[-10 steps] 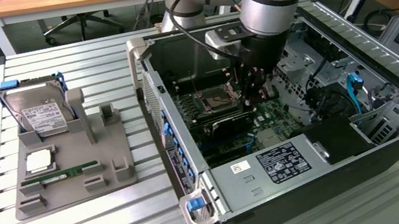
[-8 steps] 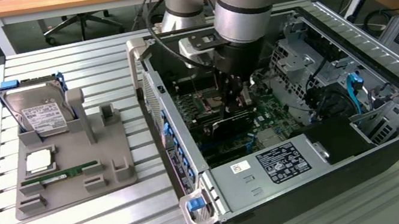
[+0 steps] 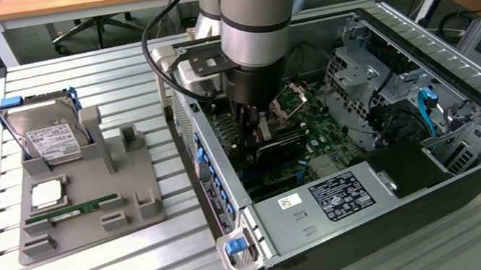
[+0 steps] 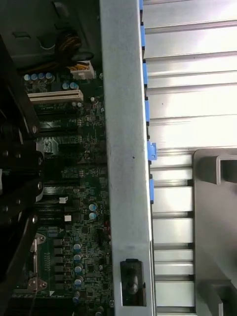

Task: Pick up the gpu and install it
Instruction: 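Press down on the gpu until it lock into place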

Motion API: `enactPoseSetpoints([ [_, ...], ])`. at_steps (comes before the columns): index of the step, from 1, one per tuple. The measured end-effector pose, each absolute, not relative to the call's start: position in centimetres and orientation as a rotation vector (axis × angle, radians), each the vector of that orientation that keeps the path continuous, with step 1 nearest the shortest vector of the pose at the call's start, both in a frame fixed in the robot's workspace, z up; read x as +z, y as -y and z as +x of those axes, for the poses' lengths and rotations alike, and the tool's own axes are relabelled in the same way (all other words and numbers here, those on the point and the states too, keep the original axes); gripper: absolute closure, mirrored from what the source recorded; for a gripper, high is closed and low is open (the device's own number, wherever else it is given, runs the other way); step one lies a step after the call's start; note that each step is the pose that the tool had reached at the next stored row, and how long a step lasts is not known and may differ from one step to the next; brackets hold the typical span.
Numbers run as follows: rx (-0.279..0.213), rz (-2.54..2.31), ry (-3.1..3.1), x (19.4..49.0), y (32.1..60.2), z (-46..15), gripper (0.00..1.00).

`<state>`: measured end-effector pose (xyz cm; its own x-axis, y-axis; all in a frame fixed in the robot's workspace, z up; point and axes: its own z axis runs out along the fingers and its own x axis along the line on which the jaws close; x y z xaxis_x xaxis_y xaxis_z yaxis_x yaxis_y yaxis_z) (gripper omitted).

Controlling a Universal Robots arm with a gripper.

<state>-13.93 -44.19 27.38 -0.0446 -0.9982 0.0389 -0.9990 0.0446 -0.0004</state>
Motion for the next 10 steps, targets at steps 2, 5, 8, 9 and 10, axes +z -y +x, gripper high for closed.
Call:
enactPoseSetpoints([
  [2,0.042,2.152,2.250,27.35,44.35,-13.98,0.89],
  [5,0.042,2.152,2.250,27.28,44.59,-14.03,0.89],
  [8,0.042,2.153,2.249,27.21,44.65,-14.04,0.89],
  [9,0.042,2.153,2.249,27.21,44.66,-14.04,0.89],
  [10,0.042,2.153,2.249,27.20,44.67,-14.03,0.89],
])
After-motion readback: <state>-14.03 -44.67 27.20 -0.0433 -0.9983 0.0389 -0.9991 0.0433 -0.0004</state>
